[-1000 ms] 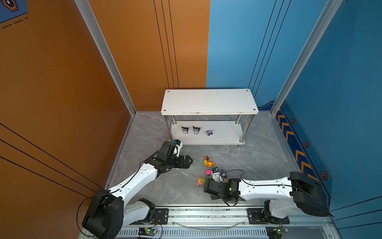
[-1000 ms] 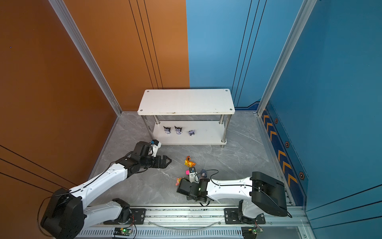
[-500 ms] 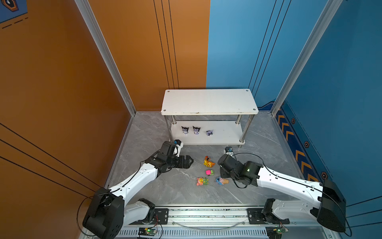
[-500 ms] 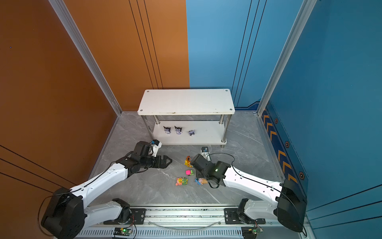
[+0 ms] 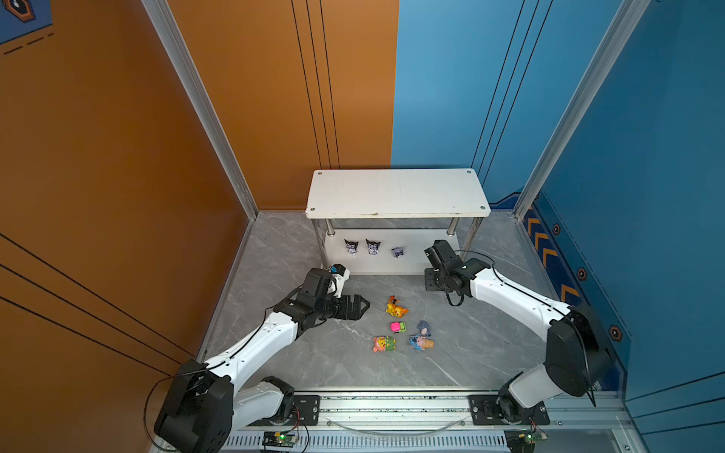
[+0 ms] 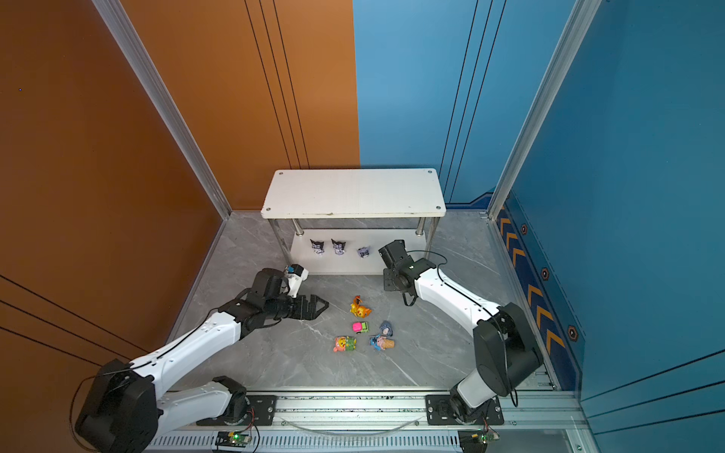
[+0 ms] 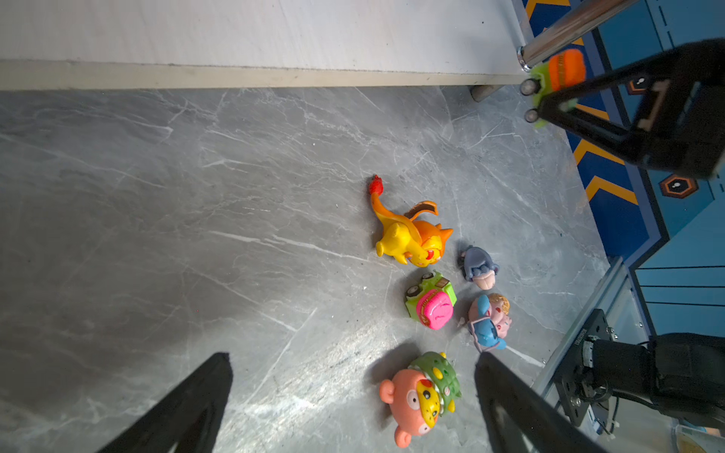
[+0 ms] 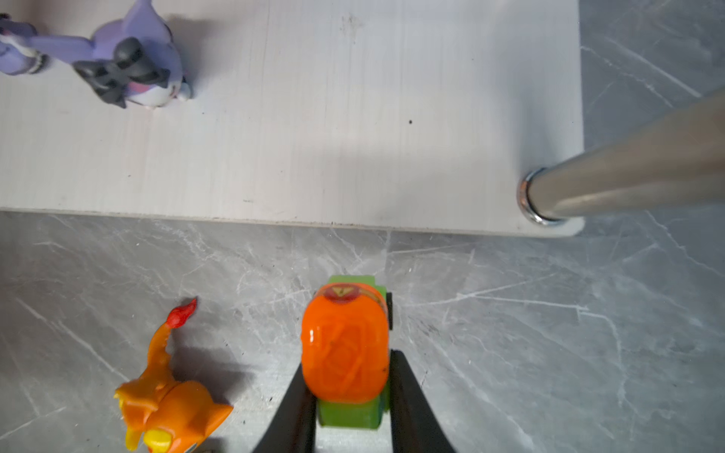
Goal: Organize plastic toys on shelves
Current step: Place the plastic toy on the shelf.
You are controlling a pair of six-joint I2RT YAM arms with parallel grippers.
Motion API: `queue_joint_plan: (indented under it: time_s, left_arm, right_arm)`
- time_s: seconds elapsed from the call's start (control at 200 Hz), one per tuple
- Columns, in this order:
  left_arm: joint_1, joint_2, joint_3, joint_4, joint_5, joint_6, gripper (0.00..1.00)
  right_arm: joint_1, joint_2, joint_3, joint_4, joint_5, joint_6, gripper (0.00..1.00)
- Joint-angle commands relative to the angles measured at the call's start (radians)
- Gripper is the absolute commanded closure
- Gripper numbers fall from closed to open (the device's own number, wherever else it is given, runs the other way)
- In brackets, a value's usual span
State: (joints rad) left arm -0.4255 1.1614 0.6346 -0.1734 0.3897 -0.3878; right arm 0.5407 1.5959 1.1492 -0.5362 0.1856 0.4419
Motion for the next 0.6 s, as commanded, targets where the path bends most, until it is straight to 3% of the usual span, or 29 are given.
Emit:
queue_joint_plan:
  time_s: [0.0,0.596]
  left_arm:
    - [-0.004,-0.03,-0.018,0.004,0.039,0.025,0.02]
    - [-0.004,-0.026,-0.021,0.002,0.034,0.032,0.02]
  right_arm:
    - [-0.019,0.067,0.061,0.067,-0.028,-0.041,0.74]
    - [-0.084,0.255,0.231,0.097,-0.07,-0.047,0.74]
